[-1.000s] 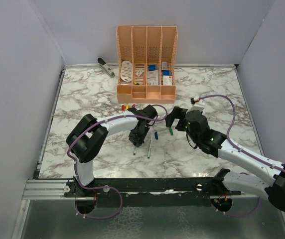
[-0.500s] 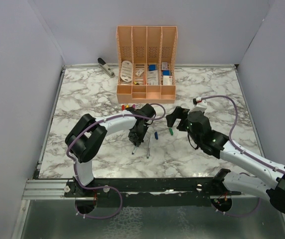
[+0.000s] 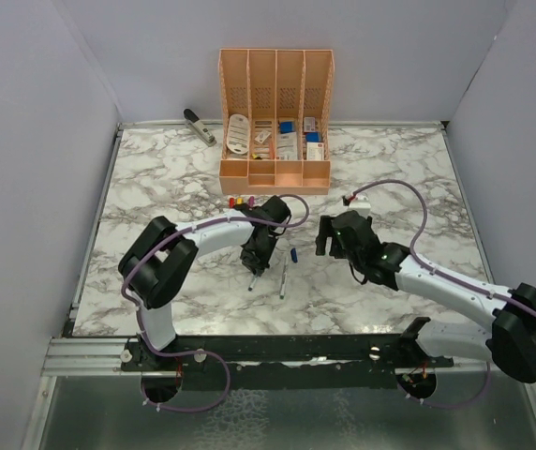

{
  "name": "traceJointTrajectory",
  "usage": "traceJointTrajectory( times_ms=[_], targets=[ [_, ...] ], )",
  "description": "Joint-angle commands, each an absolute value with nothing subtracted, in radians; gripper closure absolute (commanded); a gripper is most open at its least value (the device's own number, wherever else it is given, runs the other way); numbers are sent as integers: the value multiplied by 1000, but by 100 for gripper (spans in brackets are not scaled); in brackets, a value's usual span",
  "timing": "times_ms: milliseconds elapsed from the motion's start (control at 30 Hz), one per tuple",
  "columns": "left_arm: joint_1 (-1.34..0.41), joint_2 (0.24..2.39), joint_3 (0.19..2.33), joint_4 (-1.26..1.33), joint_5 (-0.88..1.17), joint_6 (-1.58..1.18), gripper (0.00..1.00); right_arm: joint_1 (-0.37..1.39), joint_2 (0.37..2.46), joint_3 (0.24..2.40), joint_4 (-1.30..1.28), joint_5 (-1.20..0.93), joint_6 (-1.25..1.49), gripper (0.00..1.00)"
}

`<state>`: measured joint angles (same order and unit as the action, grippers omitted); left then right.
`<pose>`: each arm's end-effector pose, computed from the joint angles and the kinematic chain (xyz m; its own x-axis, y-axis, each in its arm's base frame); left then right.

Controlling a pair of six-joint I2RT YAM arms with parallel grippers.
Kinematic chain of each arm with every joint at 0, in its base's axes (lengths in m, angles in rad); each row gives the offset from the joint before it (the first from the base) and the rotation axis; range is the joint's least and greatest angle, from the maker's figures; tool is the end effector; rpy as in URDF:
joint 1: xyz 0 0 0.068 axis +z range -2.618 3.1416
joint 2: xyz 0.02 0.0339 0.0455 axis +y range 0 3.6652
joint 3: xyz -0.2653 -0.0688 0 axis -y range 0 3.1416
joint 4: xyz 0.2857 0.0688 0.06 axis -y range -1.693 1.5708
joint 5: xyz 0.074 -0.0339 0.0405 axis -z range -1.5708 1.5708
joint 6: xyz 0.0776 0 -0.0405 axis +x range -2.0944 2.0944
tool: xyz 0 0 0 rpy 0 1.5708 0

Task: Insert the pens into the pen caps

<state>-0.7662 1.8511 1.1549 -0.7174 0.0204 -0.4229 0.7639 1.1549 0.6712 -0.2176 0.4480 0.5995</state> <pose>0.2690 -0.2610 0.0815 -0.9344 0.3298 -0.1345 0.3422 0.9360 -0.0826 0.2425 0.1858 0.1836 -0.6016 0.1279 -0.7885 -0.0545 0.9782 0.2003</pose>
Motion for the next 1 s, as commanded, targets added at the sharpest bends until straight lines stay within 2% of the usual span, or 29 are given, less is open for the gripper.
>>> traceJointTrajectory(
  times_ms=[0,133,233,433,733,967],
  targets=[
    [-762,2000,1002,-443,-33,-458,100,761,1179,692,-317,461,583,23],
    [-757,1925,991,-426,-63,-471,100,762,1157,655,-249,409,562,28],
    [-744,1855,998,-428,-85,-466,100,762,1178,653,-224,374,559,35],
    [-720,1712,1028,-456,-132,-447,100,762,1244,671,-159,290,504,60],
    [-689,1526,1032,-477,-203,-464,100,762,1401,731,-112,162,446,59],
    [-635,1431,1009,-475,-199,-466,100,764,1474,780,-88,108,416,53]
  ],
)
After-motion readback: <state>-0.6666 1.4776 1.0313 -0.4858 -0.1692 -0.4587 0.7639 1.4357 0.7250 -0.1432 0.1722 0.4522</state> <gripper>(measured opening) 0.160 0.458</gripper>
